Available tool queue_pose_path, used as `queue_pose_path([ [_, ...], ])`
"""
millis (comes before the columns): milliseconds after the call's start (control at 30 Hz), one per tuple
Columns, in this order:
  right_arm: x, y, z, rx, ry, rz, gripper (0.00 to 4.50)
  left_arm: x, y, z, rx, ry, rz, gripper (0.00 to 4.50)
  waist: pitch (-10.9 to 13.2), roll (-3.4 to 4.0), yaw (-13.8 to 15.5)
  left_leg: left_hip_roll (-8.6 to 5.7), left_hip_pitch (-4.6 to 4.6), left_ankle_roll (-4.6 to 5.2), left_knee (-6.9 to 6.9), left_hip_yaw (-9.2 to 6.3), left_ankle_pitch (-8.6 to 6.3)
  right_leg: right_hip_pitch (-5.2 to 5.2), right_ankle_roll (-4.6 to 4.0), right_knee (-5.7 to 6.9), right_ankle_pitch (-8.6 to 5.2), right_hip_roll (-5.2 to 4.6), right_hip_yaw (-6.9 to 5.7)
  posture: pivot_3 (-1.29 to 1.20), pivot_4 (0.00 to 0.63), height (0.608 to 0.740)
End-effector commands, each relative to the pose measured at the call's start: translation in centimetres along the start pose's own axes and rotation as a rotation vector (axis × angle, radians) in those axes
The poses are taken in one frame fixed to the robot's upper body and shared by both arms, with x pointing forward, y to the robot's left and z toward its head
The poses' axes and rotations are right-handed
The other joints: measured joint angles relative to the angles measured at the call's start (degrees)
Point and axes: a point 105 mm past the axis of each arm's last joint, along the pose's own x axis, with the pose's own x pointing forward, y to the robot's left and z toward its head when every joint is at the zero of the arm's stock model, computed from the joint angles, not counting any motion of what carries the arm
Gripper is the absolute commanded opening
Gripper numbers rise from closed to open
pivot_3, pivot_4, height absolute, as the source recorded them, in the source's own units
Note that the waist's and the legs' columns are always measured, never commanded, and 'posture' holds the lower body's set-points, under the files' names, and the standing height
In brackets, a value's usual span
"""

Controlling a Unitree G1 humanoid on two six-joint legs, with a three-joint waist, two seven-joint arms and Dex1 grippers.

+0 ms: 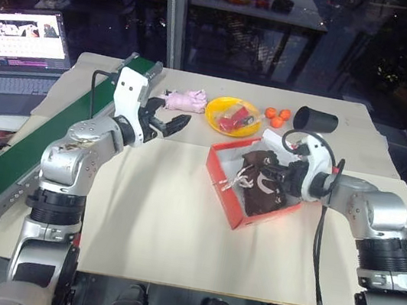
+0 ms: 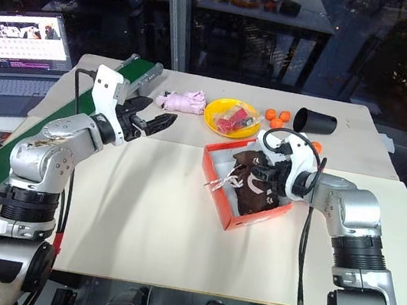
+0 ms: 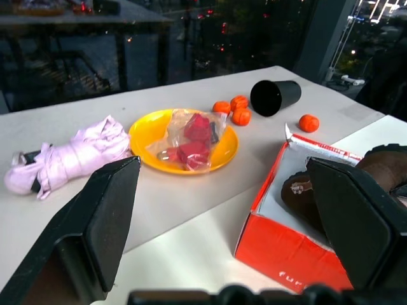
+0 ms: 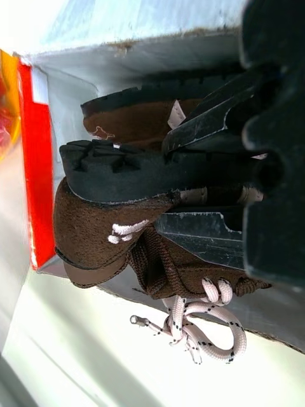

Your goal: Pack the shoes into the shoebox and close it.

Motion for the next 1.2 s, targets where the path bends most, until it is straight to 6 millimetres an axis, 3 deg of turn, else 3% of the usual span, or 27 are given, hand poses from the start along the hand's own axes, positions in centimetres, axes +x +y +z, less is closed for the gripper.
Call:
queue_pose_path([
  [33, 1.2, -0.1, -1.5, -0.086, 0.099, 0.009, 0.6, -0.6, -0.2, 1.5, 0.025, -0.058, 0.011, 4.44, 0.0, 0.0, 0.1, 0.0, 0.01, 0.0, 0.0, 0.0, 0.0, 0.0, 0.0, 0.0, 0.0, 0.0, 0.0, 0.0, 0.15, 0.74],
  [233, 4.7, 1.2, -3.4, -0.253, 0.252, 0.088, 0.6, -0.9, -0.6, 1.1, 0.021, -0.059, 0.025, 4.44, -0.09, -0.13, -0.19, 0.01, 0.71, -0.02, -0.02, 0.0, -0.01, 0.67, 0.34, -0.05, -0.23, 0.01, -0.01, 0.0, 0.15, 0.74],
  [467, 8.0, 0.9, -3.8, -0.398, 0.331, 0.086, 0.6, -1.4, -0.8, 0.8, 0.017, -0.059, 0.043, 4.44, -0.77, -1.09, -1.45, 0.03, 1.33, -0.1, -0.08, 0.0, -0.07, 1.2, 0.32, -0.12, -0.32, 0.01, -0.01, 0.0, 0.15, 0.74],
  [733, 9.3, 0.4, -5.2, -0.45, 0.377, 0.039, 0.6, -1.8, -0.6, 0.8, 0.017, -0.057, 0.065, 4.44, -0.95, -1.23, -1.56, 0.04, 1.42, -0.38, -0.12, 0.01, -0.25, 1.21, 0.24, -0.01, -0.34, 0.01, -0.01, 0.0, 0.15, 0.74],
  [933, 9.4, -0.2, -7.6, -0.448, 0.436, -0.02, 0.6, -1.7, -0.6, 0.9, 0.021, -0.056, 0.062, 4.44, -1.3, -1.35, -1.32, 0.04, 1.43, -0.43, -0.14, 0.0, -0.28, 1.23, 0.17, -0.02, -0.39, 0.0, -0.01, 0.0, 0.15, 0.74],
  [1067, 9.7, 0.2, -7.8, -0.409, 0.427, -0.017, 0.6, -1.6, -0.7, 0.9, 0.025, -0.055, 0.058, 4.44, -1.59, -1.44, -1.19, 0.04, 1.44, -0.45, -0.15, 0.01, -0.29, 1.25, -0.06, -0.04, -0.53, -0.02, -0.01, 0.0, 0.15, 0.74],
  [1100, 9.9, 0.3, -7.8, -0.394, 0.42, -0.02, 1.34, -1.6, -0.8, 0.9, 0.025, -0.054, 0.055, 4.5, -1.64, -1.44, -1.19, 0.04, 1.44, -0.46, -0.15, 0.01, -0.29, 1.25, -0.07, -0.03, -0.53, -0.02, -0.01, 0.0, 0.15, 0.74],
  [1200, 10.1, 0.7, -8.1, -0.354, 0.404, -0.018, 2.09, -1.4, -1.0, 0.9, 0.026, -0.051, 0.045, 4.5, -1.68, -1.41, -1.17, 0.04, 1.46, -0.46, -0.2, 0.01, -0.3, 1.24, -0.08, -0.03, -0.54, -0.02, -0.01, 0.0, 0.15, 0.74],
])
